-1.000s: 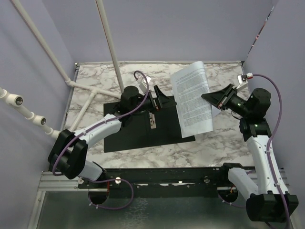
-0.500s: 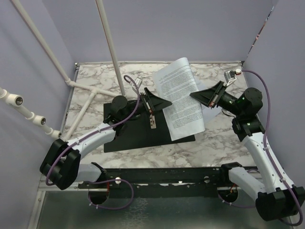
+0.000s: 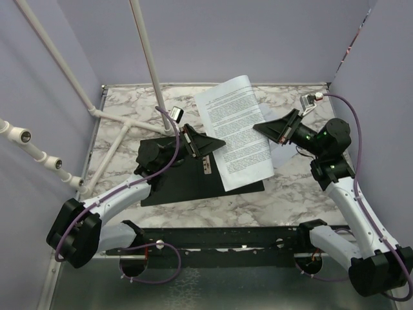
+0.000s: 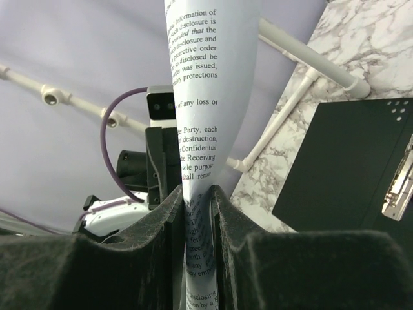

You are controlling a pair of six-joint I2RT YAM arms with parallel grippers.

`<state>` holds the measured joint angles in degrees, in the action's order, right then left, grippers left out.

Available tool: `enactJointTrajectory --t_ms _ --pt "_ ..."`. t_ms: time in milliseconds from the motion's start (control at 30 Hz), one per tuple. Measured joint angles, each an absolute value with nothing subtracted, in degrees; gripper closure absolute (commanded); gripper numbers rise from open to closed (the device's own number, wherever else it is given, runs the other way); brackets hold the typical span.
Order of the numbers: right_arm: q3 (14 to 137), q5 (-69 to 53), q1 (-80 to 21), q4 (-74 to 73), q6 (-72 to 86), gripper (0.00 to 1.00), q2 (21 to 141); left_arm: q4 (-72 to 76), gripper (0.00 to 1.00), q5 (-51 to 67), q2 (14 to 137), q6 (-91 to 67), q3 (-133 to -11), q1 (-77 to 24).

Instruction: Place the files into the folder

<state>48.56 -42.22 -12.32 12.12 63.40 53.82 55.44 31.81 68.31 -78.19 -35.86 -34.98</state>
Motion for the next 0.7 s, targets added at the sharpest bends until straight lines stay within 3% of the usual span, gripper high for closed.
enactJointTrajectory --t_ms 100,167,433,700 --pt "47.9 -42.0 -12.3 11.9 62.5 0.74 53.4 56.2 1.0 32.0 68.2 -78.5 -35.8 -35.0" --pt "47.4 -41.8 -12.3 11.4 61.4 0.69 52.8 56.4 1.0 32.1 68.1 -78.5 -35.5 -35.0" --pt "44.3 -41.6 -12.3 9.7 56.6 0.25 49.3 56.5 1.0 34.1 65.2 -77.6 -35.0 -35.0" --pt "37.9 -43.5 -12.3 16.5 58.5 0.07 48.2 56.6 1.0 38.1 59.5 -76.1 -37.6 -35.0"
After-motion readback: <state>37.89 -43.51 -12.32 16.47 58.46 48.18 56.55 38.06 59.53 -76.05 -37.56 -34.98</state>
